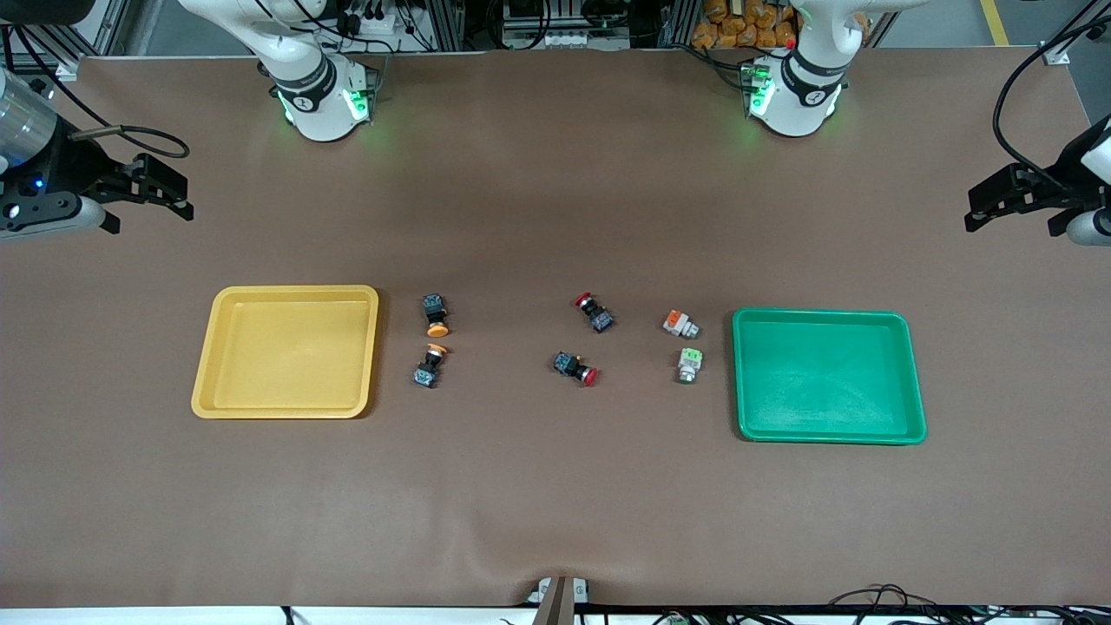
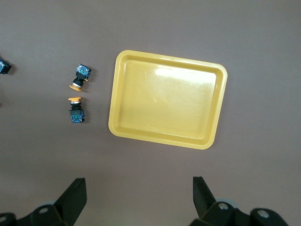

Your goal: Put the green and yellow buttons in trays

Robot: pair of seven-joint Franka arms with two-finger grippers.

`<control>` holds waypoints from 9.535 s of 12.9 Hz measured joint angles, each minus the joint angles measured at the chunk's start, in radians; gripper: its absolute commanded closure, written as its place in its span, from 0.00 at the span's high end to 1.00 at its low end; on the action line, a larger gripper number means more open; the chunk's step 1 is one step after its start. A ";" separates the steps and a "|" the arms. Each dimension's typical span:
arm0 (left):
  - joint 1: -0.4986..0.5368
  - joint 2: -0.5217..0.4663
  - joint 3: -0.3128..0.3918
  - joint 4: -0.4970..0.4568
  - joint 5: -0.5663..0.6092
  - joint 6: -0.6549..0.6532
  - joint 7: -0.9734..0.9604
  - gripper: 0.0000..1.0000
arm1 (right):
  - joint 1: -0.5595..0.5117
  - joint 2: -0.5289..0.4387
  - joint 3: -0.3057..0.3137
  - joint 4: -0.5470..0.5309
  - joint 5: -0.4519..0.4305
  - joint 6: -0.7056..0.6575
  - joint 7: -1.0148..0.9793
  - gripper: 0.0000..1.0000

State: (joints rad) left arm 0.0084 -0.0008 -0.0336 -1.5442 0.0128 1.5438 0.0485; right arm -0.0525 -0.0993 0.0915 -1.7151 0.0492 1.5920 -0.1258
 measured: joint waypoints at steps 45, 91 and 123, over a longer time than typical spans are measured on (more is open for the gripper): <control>-0.352 0.665 -0.010 0.112 -0.111 0.262 -0.891 1.00 | 0.449 0.453 0.013 -0.357 0.005 0.865 0.489 1.00; 0.029 0.702 0.012 0.040 -0.027 0.328 -0.775 1.00 | 0.038 0.429 -0.027 -0.324 -0.116 0.778 -0.222 0.00; -0.288 0.560 -0.155 -0.135 -0.030 0.395 -1.083 1.00 | -0.041 0.566 -0.014 -0.301 -0.115 0.795 -0.463 1.00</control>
State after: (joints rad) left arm -0.2794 0.5590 -0.1886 -1.6792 -0.0172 1.9390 -1.0349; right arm -0.0933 0.4671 0.0773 -2.0165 -0.0656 2.3867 -0.5891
